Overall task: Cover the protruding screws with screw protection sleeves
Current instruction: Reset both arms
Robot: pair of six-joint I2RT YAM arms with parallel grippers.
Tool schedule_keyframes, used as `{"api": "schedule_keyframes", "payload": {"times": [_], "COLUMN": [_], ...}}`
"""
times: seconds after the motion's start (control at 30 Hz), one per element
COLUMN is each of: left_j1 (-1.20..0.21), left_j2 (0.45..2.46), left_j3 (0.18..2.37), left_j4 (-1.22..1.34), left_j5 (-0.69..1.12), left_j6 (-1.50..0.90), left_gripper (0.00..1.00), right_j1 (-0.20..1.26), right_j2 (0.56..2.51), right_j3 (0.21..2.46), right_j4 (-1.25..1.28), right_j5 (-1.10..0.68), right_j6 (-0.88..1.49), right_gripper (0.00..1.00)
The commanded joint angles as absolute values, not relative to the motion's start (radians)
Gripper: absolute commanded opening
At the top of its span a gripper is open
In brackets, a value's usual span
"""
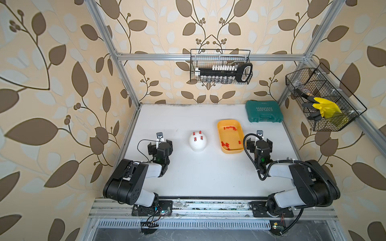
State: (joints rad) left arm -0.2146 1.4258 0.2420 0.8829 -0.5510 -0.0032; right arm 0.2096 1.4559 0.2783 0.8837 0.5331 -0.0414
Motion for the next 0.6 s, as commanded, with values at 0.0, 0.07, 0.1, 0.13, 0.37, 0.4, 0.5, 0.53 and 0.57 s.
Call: {"api": "schedule_keyframes", "payload": {"times": [0.0,0.07,0.1,0.13,0.37,0.4,0.5,0.53,0.57], "left_j1": [-0.207,-0.209,-0.211,-0.209,-0.043,-0.044,-0.043,-0.043,-0.043], "left_j2": [1.428,1.523,1.548,1.537,1.496,1.498,1.490,1.487,1.489], "left_j3": [0.165,0.168,0.182,0.197,0.373,0.377,0.369,0.367,0.367], "left_j4": [1.130,1.207,1.226,1.184,0.759,0.754,0.767,0.763,0.766], "left_j5": [-0.417,-0.348,-0.357,-0.374,-0.251,-0.254,-0.253,-0.251,-0.252], "left_j6": [0.057,0.107,0.112,0.099,-0.063,-0.064,-0.062,-0.063,-0.062], "left_gripper": [0.99,0.99,0.99,0.99,0.99,0.99,0.99,0.99,0.99], "right_j1": [0.215,0.216,0.208,0.185,0.029,0.029,0.030,0.032,0.033], "right_j2": [1.459,1.471,1.472,1.484,1.505,1.507,1.501,1.500,1.502], "right_j3": [0.187,0.184,0.190,0.198,0.362,0.360,0.353,0.352,0.353], "right_j4": [1.172,1.187,1.167,1.152,0.833,0.840,0.848,0.849,0.851], "right_j5": [0.489,0.465,0.432,0.396,0.240,0.239,0.241,0.241,0.244], "right_j6": [-0.057,-0.067,-0.067,-0.048,0.063,0.063,0.061,0.060,0.058], "right_gripper": [1.00,1.00,1.00,1.00,0.99,0.99,1.00,1.00,1.00]}}
